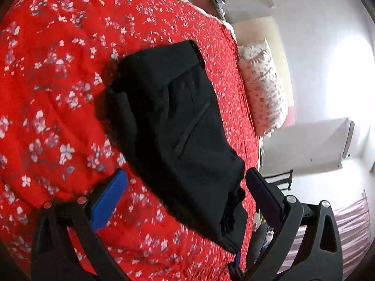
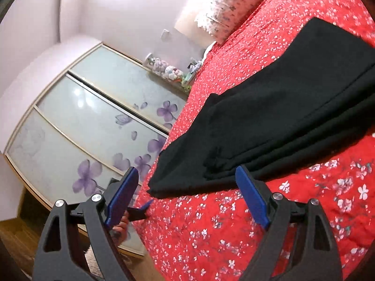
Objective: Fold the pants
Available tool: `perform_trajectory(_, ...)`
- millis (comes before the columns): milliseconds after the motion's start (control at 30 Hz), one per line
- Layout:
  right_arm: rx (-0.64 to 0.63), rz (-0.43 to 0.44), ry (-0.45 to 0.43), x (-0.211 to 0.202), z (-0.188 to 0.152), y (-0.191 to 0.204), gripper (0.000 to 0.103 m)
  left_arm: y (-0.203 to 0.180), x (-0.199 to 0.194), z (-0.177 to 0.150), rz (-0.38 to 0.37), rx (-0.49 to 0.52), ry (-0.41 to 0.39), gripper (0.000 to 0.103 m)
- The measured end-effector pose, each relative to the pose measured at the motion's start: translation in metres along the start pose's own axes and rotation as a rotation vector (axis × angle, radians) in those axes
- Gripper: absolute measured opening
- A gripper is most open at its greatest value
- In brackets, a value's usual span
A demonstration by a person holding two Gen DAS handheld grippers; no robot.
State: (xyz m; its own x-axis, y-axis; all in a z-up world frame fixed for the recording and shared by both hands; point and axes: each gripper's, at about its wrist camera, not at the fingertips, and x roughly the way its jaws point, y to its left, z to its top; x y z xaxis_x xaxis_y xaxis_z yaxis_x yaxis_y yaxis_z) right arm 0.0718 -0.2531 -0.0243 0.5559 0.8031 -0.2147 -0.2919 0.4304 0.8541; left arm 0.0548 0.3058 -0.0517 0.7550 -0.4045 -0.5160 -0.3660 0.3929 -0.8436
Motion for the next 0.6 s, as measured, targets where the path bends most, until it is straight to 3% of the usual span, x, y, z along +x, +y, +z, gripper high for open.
perform_trajectory(233, -0.037, 0.009, 0.04, 0.011, -0.001, 0.002, 0.09, -0.009, 0.018, 0.017, 0.055, -0.007, -0.049, 0.101)
perform_trajectory(367, -0.056, 0.014, 0.059, 0.016, -0.002, 0.003, 0.091, -0.039, 0.012, 0.01, -0.042, 0.113, -0.09, 0.101)
perform_trajectory(433, -0.069, 0.015, 0.067, 0.018, -0.005, 0.004, 0.091, -0.048, 0.014, 0.007, -0.034, 0.168, -0.108, 0.101)
perform_trajectory(500, -0.083, 0.009, 0.079, 0.023, -0.006, 0.006, 0.091, -0.04, 0.025, 0.01, 0.023, 0.118, -0.082, 0.101)
perform_trajectory(600, -0.106, 0.0, 0.093, 0.026, -0.008, 0.01, 0.092, -0.024, 0.032, 0.013, 0.022, 0.057, -0.085, 0.1)
